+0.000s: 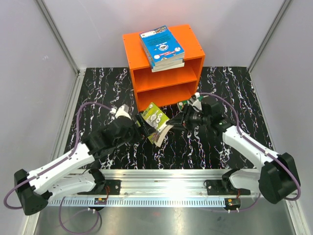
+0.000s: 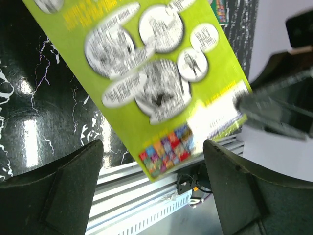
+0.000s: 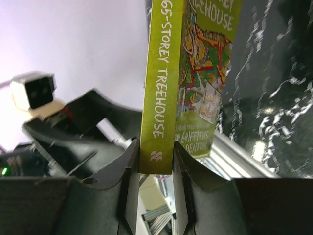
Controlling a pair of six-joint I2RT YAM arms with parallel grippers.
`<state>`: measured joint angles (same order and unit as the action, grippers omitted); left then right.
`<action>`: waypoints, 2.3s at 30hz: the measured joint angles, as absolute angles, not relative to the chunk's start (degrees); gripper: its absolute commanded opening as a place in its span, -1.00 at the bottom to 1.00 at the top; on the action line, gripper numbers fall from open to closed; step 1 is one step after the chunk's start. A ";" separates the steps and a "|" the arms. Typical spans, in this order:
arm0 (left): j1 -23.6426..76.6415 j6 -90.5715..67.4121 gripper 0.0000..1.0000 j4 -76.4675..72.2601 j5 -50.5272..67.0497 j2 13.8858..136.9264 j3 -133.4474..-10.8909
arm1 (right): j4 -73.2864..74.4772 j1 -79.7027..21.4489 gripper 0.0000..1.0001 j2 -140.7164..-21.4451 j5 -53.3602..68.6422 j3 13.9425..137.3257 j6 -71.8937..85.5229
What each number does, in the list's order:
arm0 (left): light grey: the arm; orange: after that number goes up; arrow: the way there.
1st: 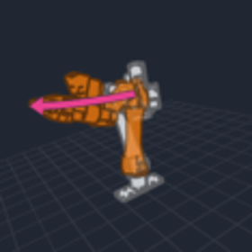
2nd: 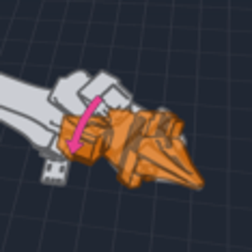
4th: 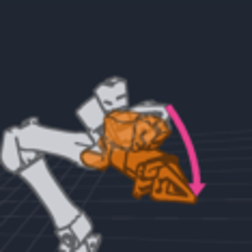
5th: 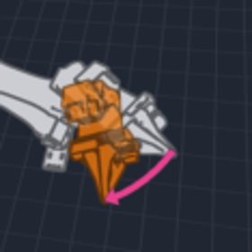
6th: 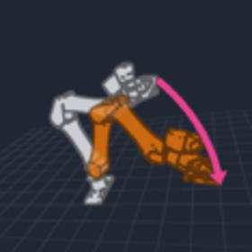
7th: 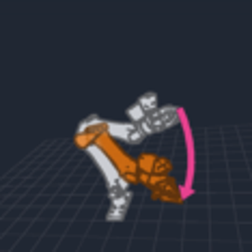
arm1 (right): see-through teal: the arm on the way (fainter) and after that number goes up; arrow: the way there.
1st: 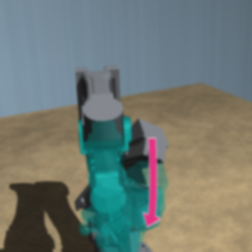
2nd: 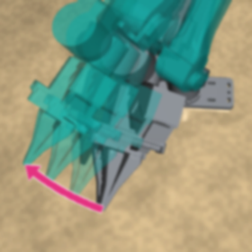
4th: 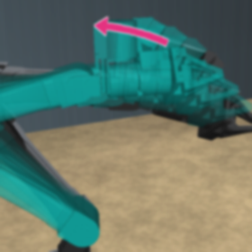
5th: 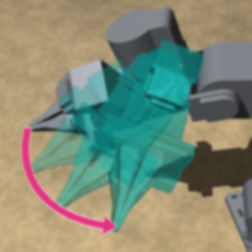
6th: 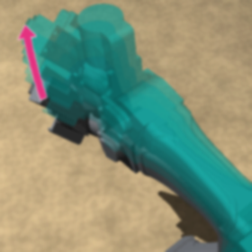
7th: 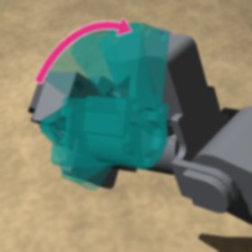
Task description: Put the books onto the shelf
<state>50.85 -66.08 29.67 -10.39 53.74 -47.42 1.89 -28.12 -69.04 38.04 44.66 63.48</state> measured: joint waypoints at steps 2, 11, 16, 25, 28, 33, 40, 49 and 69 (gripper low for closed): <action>50.85 -66.32 0.72 30.48 -10.70 51.33 -47.11 | 3.36 -27.92 -1.00 -71.31 36.86 46.98 61.58; 50.85 -68.75 0.73 37.74 -13.52 39.77 -44.36 | 4.91 -23.75 -1.00 -80.20 35.35 52.84 57.52; 50.83 -70.46 0.72 42.39 -15.05 35.22 -43.24 | 0.16 -21.08 -1.00 -84.36 35.38 52.84 58.43; 50.83 -72.34 0.72 49.71 -17.08 31.53 -43.22 | -25.61 -18.41 -1.00 -91.22 35.24 43.88 69.54; 50.85 -72.82 0.71 51.42 -17.26 30.96 -43.22 | -33.01 -18.24 -1.00 -97.36 35.05 43.33 73.10; 50.85 -73.49 0.70 52.88 -17.26 30.85 -43.22 | -41.10 -18.20 -1.00 -107.46 35.00 45.08 76.88; 50.85 -74.50 0.69 55.61 -17.52 29.89 -43.27 | -43.55 -18.22 -1.00 -114.93 33.87 53.95 78.35; 50.85 -78.59 0.68 62.00 -19.33 21.65 -43.27 | -43.44 -19.05 -1.00 -123.76 31.77 63.55 79.24; 50.83 -82.04 0.67 69.08 -20.51 17.47 -43.27 | -42.89 -22.63 0.71 -132.81 30.74 72.86 79.59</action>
